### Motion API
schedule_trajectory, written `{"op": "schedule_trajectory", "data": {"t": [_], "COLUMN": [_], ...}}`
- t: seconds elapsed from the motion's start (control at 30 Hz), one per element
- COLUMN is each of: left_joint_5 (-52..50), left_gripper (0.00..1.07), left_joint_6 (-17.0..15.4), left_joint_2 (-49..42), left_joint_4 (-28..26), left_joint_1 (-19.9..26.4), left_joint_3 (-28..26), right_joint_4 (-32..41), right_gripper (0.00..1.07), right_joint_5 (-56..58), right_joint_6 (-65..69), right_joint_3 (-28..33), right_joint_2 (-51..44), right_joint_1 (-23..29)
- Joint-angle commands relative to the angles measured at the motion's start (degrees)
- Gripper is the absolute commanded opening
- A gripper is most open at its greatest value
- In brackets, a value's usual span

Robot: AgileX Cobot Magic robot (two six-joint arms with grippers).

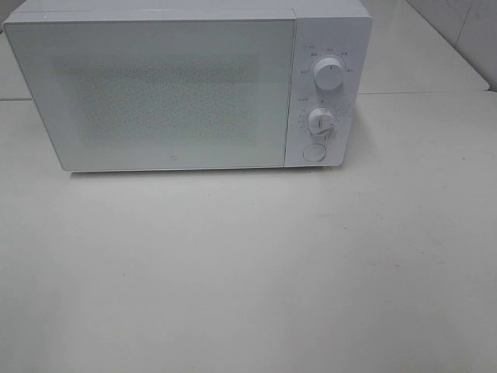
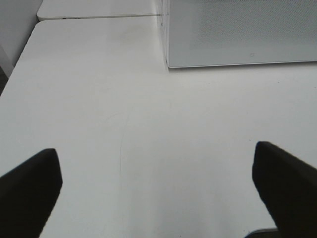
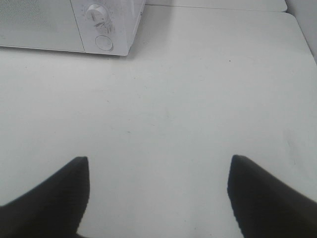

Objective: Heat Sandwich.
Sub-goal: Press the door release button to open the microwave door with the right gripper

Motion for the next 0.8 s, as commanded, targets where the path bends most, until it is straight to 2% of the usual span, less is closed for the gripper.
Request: {"op": "schedule_trajectory", "data": {"t": [0.03, 0.53, 0.8], "left_joint_5": [-0.6, -0.6, -0.6], "left_gripper": [1.01, 1.01, 1.01], "left_joint_6": [-0.3, -0.3, -0.3], "left_joint_2": [-1.3, -1.3, -1.3], "left_joint_4": [-0.2, -0.2, -0.2], "left_joint_1": [-0.3, -0.3, -0.3], "left_joint_3": [0.1, 0.1, 0.1], "right_joint_4": [0.2, 0.2, 0.2], "right_gripper": [0.75, 0.75, 0.75], "right_joint_5": [-0.7, -2.6, -18.6], "right_joint_6": [0.0, 0.4, 0.5], "right_joint_3": [0.1, -1.1, -0.3], "right_joint_2": [-1.5, -0.4, 7.6], "right_joint_1": [-0.3, -0.3, -0.3]}}
